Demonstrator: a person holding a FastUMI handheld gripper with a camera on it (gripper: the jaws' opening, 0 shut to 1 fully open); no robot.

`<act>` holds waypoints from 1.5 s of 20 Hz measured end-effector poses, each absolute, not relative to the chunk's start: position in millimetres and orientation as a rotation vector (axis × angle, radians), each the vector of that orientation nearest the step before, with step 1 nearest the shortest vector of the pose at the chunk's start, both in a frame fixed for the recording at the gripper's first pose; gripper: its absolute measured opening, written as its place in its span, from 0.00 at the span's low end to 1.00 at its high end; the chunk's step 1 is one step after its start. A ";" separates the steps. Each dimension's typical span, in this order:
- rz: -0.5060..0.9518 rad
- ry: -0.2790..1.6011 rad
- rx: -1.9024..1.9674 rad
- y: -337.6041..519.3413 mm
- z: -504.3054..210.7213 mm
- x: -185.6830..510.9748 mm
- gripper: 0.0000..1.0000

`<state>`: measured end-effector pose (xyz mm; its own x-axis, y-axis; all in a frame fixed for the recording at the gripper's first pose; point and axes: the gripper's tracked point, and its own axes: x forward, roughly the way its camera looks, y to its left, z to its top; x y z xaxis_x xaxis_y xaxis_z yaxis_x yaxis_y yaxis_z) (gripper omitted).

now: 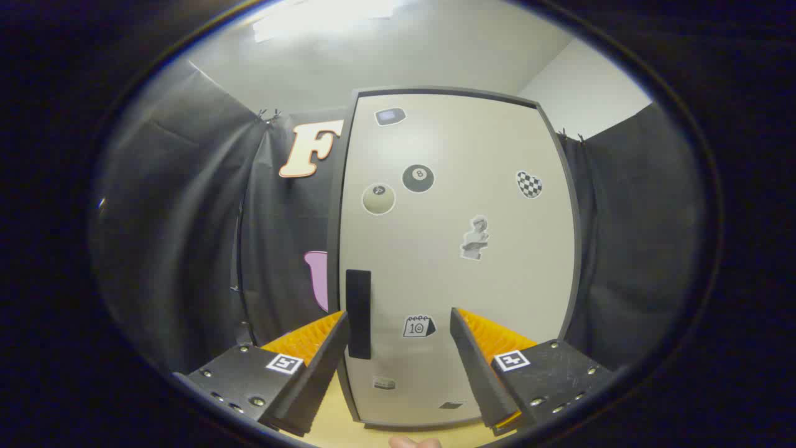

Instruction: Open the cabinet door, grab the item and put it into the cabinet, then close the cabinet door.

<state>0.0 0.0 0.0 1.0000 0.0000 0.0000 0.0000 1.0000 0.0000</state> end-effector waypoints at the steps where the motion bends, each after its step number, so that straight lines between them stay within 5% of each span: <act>1: -0.004 -0.006 0.006 0.5 3.4 1.6 0.96; 20: -0.036 0.123 0.039 31.6 -31.8 67.2 0.96; 28: -0.066 0.190 0.080 41.4 -57.4 96.2 0.64; 30: -0.077 0.172 0.062 38.6 -58.0 99.7 0.64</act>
